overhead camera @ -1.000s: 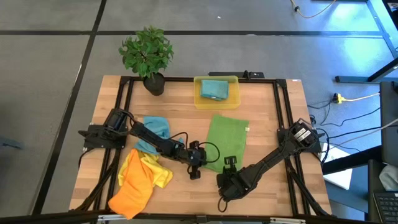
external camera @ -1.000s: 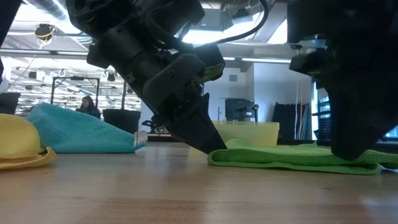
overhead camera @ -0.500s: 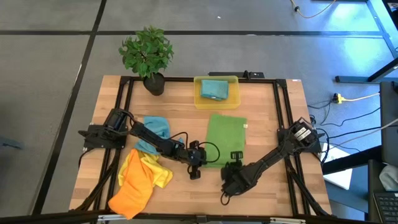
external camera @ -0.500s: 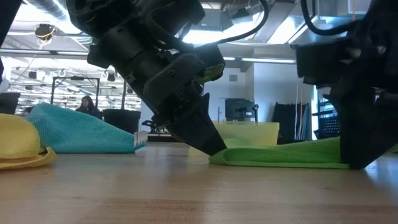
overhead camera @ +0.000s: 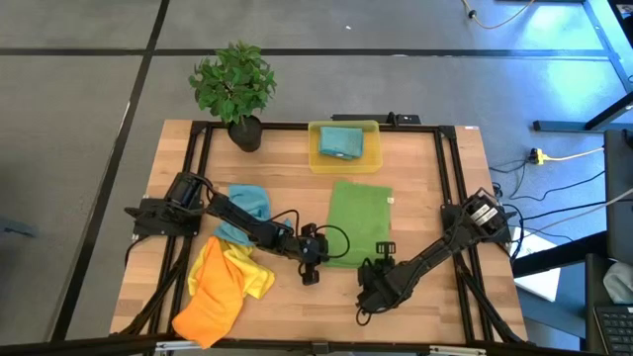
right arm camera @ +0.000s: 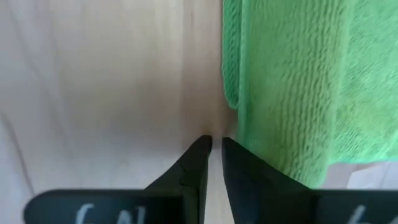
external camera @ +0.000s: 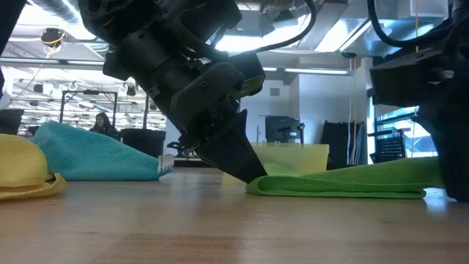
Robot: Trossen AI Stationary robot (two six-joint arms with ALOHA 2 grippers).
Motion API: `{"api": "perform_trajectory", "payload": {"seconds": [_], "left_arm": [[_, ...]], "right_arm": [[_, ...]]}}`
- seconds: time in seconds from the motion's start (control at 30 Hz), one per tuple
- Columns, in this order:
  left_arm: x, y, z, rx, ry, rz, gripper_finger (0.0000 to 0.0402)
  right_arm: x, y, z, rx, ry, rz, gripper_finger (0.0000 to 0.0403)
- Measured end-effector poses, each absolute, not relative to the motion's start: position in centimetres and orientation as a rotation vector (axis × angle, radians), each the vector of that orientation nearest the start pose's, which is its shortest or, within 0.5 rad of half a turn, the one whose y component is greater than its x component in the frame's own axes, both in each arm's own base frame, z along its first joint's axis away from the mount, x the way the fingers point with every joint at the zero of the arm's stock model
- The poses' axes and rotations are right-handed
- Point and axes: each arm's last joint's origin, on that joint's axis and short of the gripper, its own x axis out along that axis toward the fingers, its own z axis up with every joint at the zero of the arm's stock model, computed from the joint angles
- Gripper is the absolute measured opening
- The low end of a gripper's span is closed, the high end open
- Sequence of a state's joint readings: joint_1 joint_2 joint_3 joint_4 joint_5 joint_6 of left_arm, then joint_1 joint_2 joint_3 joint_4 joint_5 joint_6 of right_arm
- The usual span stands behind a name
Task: Fold microfiber towels
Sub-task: Fold the green microfiber towel
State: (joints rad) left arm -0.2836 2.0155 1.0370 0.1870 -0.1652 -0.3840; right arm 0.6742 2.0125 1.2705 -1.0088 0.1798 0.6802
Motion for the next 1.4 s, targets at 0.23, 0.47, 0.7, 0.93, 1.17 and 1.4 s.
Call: {"api": "perform_trajectory", "payload": {"seconds": [0.23, 0.47, 0.7, 0.93, 1.17, 1.4], "left_arm": [[37.3, -10.4, 10.3, -0.190, 0.786, 0.030, 0.0000], [37.1, -10.6, 10.7, -0.201, 0.806, -0.008, 0.0000], [36.9, -10.6, 11.3, -0.203, 0.814, -0.019, 0.0000], [36.8, -10.7, 11.3, -0.202, 0.818, -0.019, 0.0000], [36.9, -10.4, 11.4, -0.205, 0.818, -0.011, 0.0000], [36.9, -10.3, 11.4, -0.205, 0.814, -0.006, 0.0000]], "right_arm": [[26.4, 21.4, 13.2, -0.255, 1.571, -0.206, 0.0053], [25.7, 21.1, 13.0, -0.330, 1.577, -0.245, 0.0053], [22.9, 22.4, 15.7, -0.490, 1.310, -0.240, 0.0053], [20.0, 20.5, 12.9, -0.116, 1.247, -0.110, 0.0053], [19.4, 19.7, 11.3, -0.069, 1.159, -0.147, 0.0053], [21.2, 18.7, 11.6, -0.081, 1.087, -0.163, 0.0053]]}}
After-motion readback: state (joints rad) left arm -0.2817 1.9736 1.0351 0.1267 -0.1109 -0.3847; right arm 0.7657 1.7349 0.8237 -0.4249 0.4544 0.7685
